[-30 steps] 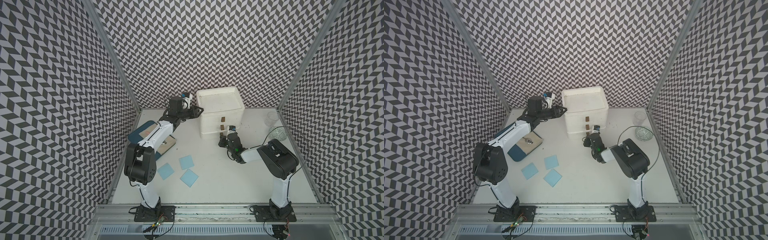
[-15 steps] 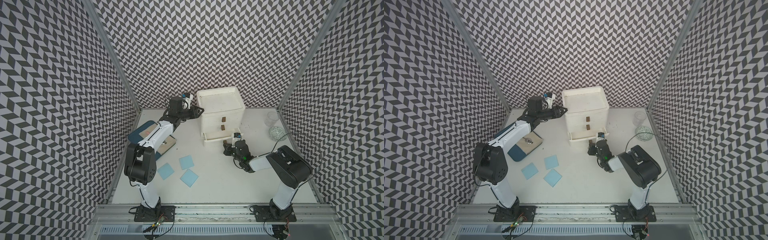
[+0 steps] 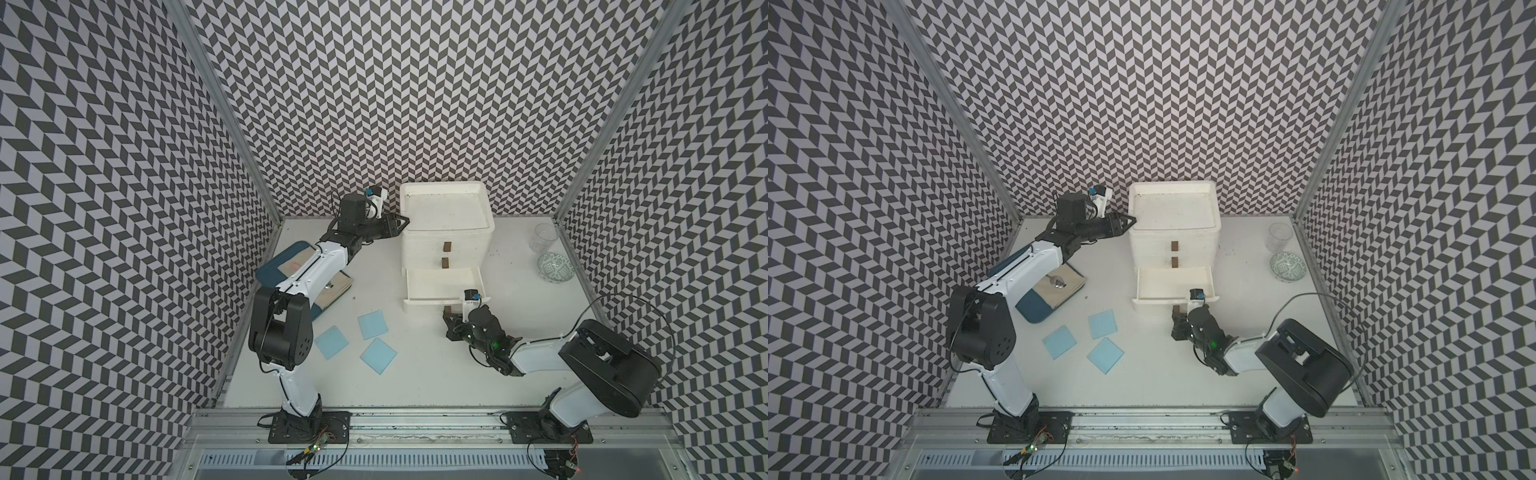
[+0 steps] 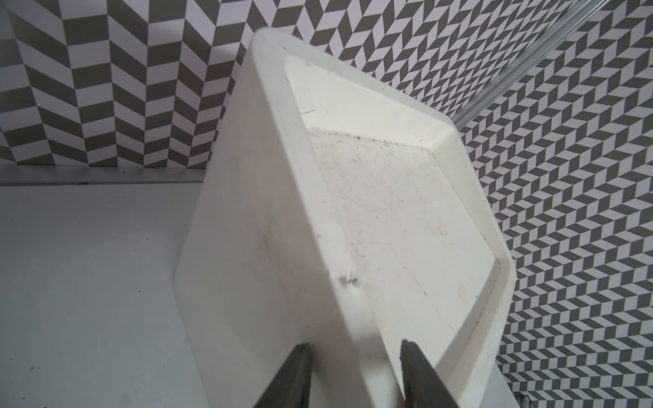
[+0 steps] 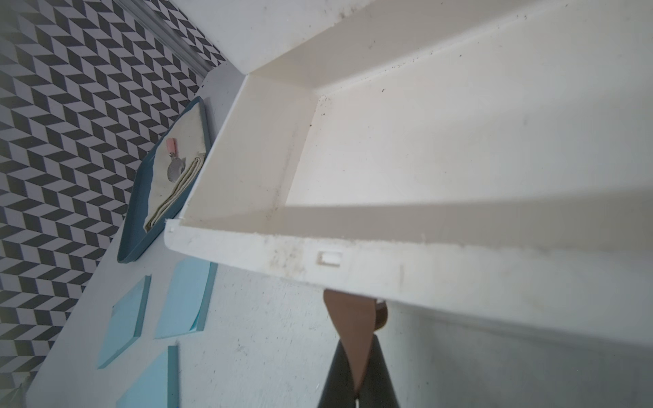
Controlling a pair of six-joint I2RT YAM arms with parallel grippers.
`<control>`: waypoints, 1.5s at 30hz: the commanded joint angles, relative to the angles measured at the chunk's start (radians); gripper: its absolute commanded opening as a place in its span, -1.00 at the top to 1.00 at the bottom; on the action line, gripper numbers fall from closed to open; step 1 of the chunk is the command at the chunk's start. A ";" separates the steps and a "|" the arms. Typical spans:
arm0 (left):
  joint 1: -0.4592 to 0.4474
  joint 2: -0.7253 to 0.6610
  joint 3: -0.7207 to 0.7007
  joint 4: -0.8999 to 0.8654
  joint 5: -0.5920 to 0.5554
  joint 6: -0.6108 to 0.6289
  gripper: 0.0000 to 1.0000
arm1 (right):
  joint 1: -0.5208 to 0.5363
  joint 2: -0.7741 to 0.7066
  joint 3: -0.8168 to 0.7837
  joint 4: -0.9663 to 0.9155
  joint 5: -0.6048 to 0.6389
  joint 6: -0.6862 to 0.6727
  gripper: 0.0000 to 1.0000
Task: Please put the sticky notes in the drawer by color
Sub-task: Open the drawer in the storage box.
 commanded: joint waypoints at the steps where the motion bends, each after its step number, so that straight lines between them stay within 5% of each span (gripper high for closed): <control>1: -0.016 -0.010 -0.007 -0.018 -0.002 0.024 0.11 | 0.014 -0.018 -0.005 -0.062 0.012 0.003 0.99; 7: -0.014 -0.029 -0.006 -0.020 -0.014 0.028 -0.04 | 0.015 -0.102 0.029 -0.166 0.038 -0.032 0.29; 11: -0.005 -0.071 -0.034 0.008 -0.028 0.025 -0.16 | 0.029 -0.208 0.074 -0.299 0.059 -0.068 0.01; 17: 0.040 -0.171 -0.130 0.121 -0.045 -0.017 -0.20 | 0.041 -0.285 0.219 -0.520 -0.063 -0.166 -0.18; 23: 0.113 -0.252 -0.175 0.185 -0.076 -0.039 -0.21 | 0.082 -0.208 0.413 -0.711 -0.197 -0.287 -0.30; 28: 0.134 -0.279 -0.190 0.156 -0.092 -0.081 -0.29 | 0.201 -0.073 0.522 -0.772 -0.168 -0.361 -0.44; 37: 0.182 -0.455 -0.478 0.152 -0.007 -0.148 -0.29 | 0.375 0.215 0.691 -0.765 -0.151 -0.429 -0.69; 45: 0.274 -0.582 -0.588 -0.113 0.080 -0.022 -0.30 | 0.457 0.333 0.737 -0.760 -0.079 -0.455 -0.73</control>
